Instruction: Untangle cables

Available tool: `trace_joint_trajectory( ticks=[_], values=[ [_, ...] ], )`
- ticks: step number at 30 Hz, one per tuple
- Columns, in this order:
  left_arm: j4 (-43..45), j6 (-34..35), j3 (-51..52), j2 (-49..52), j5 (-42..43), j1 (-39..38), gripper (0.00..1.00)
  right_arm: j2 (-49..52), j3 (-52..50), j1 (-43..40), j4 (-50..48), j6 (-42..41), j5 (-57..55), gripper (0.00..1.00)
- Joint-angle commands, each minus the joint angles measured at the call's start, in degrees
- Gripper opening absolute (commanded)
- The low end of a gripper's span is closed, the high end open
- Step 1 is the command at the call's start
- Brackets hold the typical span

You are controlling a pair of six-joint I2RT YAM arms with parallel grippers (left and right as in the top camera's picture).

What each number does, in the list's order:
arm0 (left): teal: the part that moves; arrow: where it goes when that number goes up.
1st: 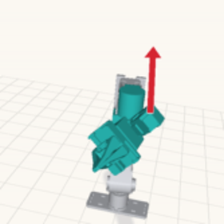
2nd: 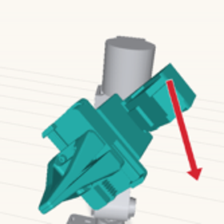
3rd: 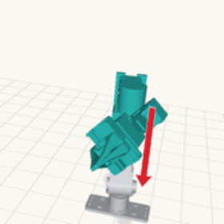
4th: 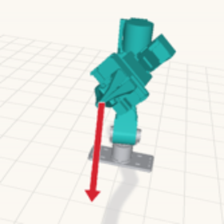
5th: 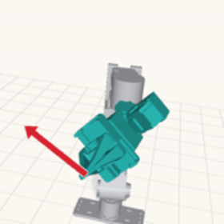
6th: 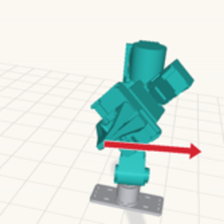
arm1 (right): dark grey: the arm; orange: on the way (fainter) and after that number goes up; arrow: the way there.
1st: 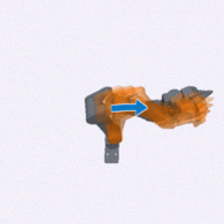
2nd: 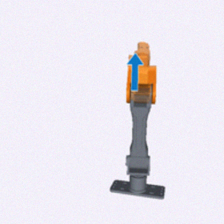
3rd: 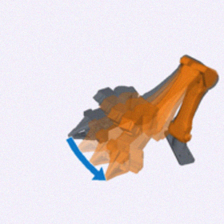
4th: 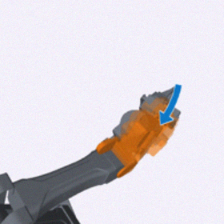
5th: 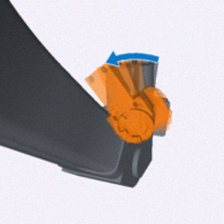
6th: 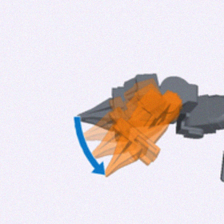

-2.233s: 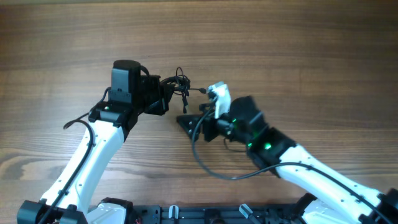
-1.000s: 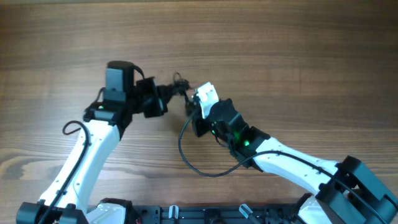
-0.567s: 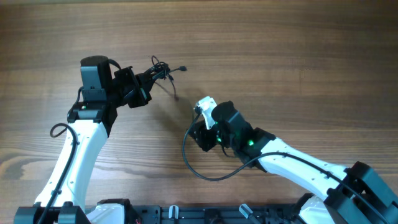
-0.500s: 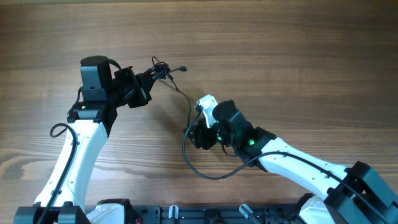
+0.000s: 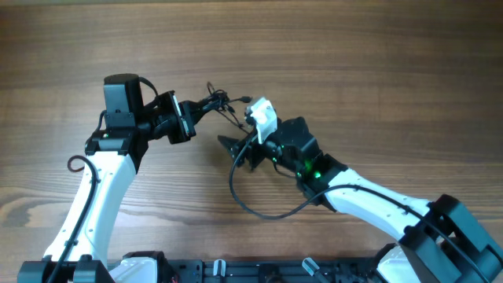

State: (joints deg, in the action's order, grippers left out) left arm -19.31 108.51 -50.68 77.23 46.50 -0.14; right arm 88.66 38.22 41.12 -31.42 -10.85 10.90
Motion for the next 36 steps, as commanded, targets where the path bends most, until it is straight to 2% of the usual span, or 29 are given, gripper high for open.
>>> trace_joint_trajectory(
  ticks=[1, 8, 10, 11, 12, 13, 14, 18, 24, 27, 28, 29, 30, 31, 32, 33, 36],
  values=[
    [-0.5, -3.32, -1.09, -1.07, 5.44, 0.15, 0.04, 0.83, 0.31, -1.46, -2.36, 1.7, -0.81, 0.88],
    [-1.53, -3.28, -1.09, -1.07, 5.55, -2.69, 0.04, 0.83, 0.31, -1.44, -3.41, 1.79, -0.81, 0.8],
    [-1.53, -3.28, -1.09, -1.07, 5.55, -3.69, 0.04, 0.94, 0.31, -1.46, -3.26, 1.92, -0.87, 0.71],
    [-1.51, -3.26, -1.09, -1.07, 5.55, -4.04, 0.04, 1.01, 0.31, -1.46, -3.26, 1.9, -1.16, 0.6],
    [-1.53, -3.26, -1.09, -1.07, 5.55, -4.22, 0.04, 1.03, 0.31, -1.44, -3.19, 1.84, -1.57, 0.33],
    [-1.51, -3.26, -1.09, -1.07, 5.53, -4.2, 0.04, 1.03, 0.31, -1.44, -2.8, 1.73, -2.21, 0.13],
    [-1.51, -3.21, -1.09, -1.07, 5.31, -4.02, 0.04, 1.03, 0.31, -1.44, -2.1, 1.62, -2.38, 0.04],
    [-1.07, -3.08, -1.09, -1.05, 3.02, -1.9, 0.04, 0.96, 0.31, -1.44, 4.15, -4.5, -0.85, 0.04],
    [-1.03, -3.06, -1.09, -1.05, -2.73, 3.04, 0.04, 0.04, 0.31, -1.44, 18.29, -12.02, 16.17, 0.04],
    [-0.66, -3.08, -1.09, -1.05, -2.91, 4.57, 0.04, 0.04, 0.31, -1.46, 22.27, -14.97, 15.34, 0.05],
    [-0.66, -3.1, -1.09, -1.05, -2.89, 4.55, 0.04, 0.04, 0.31, -1.46, 22.47, -14.86, 14.62, 0.07],
    [-0.68, -3.17, -1.09, -1.05, -2.89, 4.5, 0.04, -0.09, 0.31, -1.51, 22.38, -14.82, 13.51, 0.15],
    [-0.68, -3.41, -1.09, -1.05, -2.89, 4.39, 0.04, -0.2, 0.31, -1.66, 22.29, -14.86, 12.87, 0.15],
    [-0.66, -4.33, -1.09, -1.05, -2.89, 4.39, 0.04, -0.55, 0.31, -2.16, 22.27, -14.95, 11.91, 0.28],
    [-0.63, -5.86, -1.09, -1.05, -2.89, 4.39, 0.04, -0.98, 0.31, -2.93, 22.32, -15.5, 11.52, 0.89],
    [-0.44, -7.89, -1.09, -1.05, -2.89, 4.39, 0.04, -1.36, 0.31, -3.72, 22.32, -16.48, 11.56, 1.0],
    [2.01, -16.7, -1.09, -1.05, -2.38, 4.37, 0.04, -3.15, 0.31, -7.1, 22.14, -22.64, 12.35, 1.0]
  ],
)
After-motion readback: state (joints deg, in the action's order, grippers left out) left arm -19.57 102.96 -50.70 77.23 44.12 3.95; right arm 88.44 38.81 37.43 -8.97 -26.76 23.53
